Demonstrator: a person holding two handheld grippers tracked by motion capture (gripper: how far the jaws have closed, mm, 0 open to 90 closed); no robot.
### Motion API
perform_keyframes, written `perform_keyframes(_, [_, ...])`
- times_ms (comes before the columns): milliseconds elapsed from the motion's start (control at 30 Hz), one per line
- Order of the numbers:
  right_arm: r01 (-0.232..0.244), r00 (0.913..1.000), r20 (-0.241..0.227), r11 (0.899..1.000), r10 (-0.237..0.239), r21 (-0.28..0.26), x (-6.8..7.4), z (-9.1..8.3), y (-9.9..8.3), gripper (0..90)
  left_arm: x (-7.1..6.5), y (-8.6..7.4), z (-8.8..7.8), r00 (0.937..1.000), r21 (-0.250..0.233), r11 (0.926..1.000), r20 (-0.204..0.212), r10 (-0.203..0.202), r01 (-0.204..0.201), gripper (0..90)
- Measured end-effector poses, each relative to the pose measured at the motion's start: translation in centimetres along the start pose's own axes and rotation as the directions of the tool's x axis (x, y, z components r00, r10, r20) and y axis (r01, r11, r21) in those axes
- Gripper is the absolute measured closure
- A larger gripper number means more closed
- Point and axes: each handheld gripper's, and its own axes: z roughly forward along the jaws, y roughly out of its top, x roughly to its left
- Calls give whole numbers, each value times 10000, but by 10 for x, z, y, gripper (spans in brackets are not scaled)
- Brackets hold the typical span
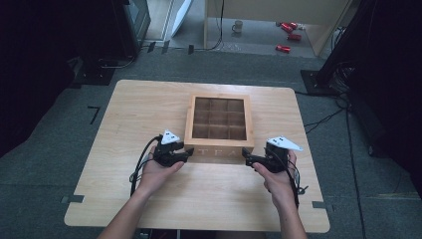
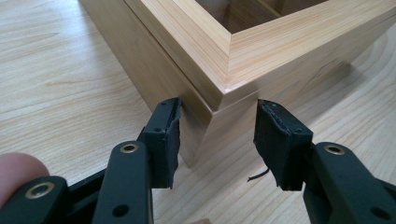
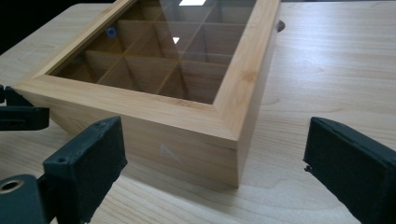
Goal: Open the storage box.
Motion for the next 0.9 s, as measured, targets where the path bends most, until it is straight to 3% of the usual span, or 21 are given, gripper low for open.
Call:
perform_keyframes(167, [248, 9997, 7, 9996, -248, 163, 6, 5, 3, 75, 2, 0, -3, 9998, -61, 10000, 156, -77, 78, 557])
perform_keyframes(300, [158, 9999, -4, 9997, -158, 163, 7, 8, 4, 79, 4, 2, -4, 9998, -127, 9999, 189, -83, 85, 555])
perform_keyframes(400, [154, 9999, -31, 9997, -153, 179, 9, 9, 5, 80, 6, 4, -8, 9993, -432, 9986, 248, -294, 305, 575])
perform_keyframes(900, [-27, 10000, 29, 10000, 27, 6, 10, 19, 11, 81, 12, 9, -9, 9989, -463, 9979, 121, -452, 458, 626])
